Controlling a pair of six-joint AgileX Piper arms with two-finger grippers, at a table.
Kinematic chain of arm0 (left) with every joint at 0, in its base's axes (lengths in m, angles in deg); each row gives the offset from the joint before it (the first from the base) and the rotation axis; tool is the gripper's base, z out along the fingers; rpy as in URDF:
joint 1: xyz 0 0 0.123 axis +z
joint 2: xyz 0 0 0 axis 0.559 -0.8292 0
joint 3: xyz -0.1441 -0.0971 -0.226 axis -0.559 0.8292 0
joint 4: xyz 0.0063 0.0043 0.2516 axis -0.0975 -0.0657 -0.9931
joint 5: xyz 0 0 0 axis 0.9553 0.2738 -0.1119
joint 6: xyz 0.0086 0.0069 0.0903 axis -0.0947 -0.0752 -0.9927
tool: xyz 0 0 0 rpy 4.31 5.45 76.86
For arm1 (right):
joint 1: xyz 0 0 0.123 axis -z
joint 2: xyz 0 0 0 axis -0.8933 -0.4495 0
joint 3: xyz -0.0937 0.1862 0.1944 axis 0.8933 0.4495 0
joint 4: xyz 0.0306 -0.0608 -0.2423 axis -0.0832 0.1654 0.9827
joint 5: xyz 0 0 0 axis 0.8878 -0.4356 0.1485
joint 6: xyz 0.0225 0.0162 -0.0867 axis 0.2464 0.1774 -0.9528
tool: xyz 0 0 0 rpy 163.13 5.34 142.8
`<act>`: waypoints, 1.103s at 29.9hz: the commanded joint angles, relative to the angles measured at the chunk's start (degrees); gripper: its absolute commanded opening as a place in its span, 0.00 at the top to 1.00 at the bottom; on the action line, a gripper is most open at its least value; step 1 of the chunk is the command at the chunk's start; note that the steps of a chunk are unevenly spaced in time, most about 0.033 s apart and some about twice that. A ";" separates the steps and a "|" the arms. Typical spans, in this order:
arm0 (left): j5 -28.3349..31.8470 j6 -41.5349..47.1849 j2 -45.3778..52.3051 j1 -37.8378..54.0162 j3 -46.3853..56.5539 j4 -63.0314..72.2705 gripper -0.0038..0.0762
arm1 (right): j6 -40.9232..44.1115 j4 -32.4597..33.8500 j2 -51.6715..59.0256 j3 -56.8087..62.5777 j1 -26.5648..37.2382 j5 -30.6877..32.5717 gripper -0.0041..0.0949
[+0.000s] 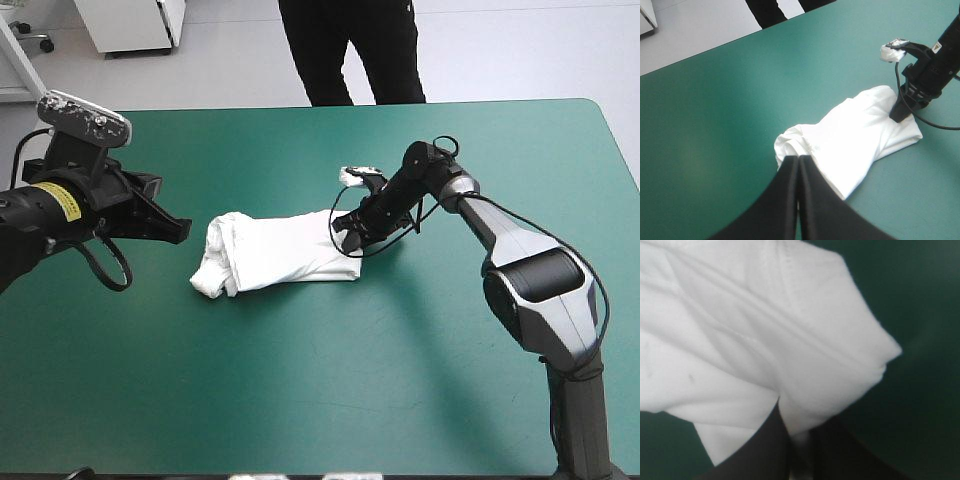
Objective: Fold the cloth
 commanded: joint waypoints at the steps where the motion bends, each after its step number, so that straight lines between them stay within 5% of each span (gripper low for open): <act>1: -2.02 1.00 0.95 -0.02 -1.54 -0.13 0.96 | 4.11 11.80 5.09 -0.53 3.29 3.02 0.96; 14: -1.92 1.06 0.95 -0.02 -1.54 2.82 0.96 | 5.33 28.52 27.73 31.52 26.78 -4.08 0.96; 23: -2.02 1.06 0.95 -0.02 -1.54 2.95 0.96 | 4.20 28.55 37.11 44.80 46.91 -10.98 0.96; 28: -2.02 1.06 0.95 -0.02 -1.54 2.95 0.96 | 5.66 29.99 37.74 45.24 50.07 -11.10 0.96; 30: -2.02 0.94 0.95 -0.02 -1.54 2.95 0.96 | 7.05 32.16 37.86 45.24 50.09 -10.60 0.92; 33: -2.02 0.94 0.95 -0.02 -1.54 2.95 0.96 | 7.32 33.40 38.22 45.24 50.19 -9.74 0.72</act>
